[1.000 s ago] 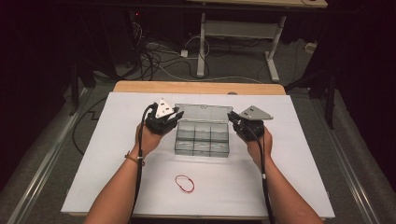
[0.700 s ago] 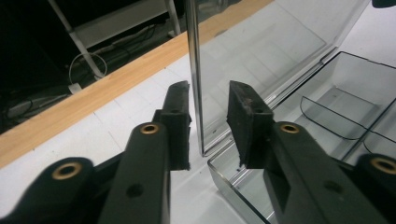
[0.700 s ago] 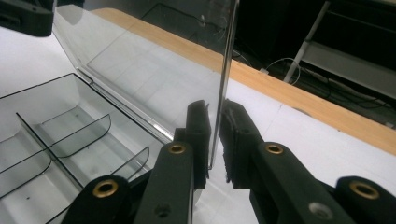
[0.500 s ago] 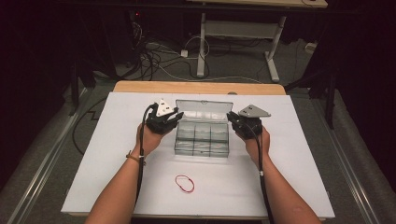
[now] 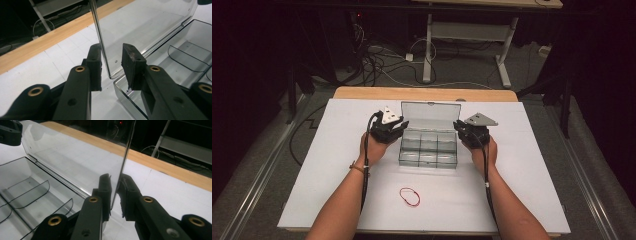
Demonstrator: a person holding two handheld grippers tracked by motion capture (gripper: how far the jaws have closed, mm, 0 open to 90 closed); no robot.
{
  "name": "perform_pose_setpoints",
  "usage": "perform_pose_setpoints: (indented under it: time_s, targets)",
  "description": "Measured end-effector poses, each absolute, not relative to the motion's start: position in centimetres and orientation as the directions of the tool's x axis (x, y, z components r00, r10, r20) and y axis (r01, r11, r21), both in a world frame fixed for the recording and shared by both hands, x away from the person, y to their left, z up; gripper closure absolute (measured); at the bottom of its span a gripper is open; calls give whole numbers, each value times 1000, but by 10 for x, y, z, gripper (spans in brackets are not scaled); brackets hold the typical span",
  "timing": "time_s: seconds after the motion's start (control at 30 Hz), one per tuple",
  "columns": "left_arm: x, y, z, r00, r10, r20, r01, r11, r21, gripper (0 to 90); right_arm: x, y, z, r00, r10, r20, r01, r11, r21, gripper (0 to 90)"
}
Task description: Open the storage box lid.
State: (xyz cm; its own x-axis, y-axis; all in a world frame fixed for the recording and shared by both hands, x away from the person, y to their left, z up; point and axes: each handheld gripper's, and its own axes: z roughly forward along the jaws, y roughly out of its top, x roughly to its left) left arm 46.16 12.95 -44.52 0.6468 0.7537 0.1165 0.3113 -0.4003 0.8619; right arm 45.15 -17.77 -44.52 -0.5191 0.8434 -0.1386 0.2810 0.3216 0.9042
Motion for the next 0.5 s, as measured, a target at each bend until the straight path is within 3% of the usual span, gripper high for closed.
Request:
perform_pose_setpoints:
  time_s: [0.5]
  targets:
    - [462,131,-451,635,770,62,342,-352,871,683,458,-173,-456,-503,856,-117,315,308,897,770]
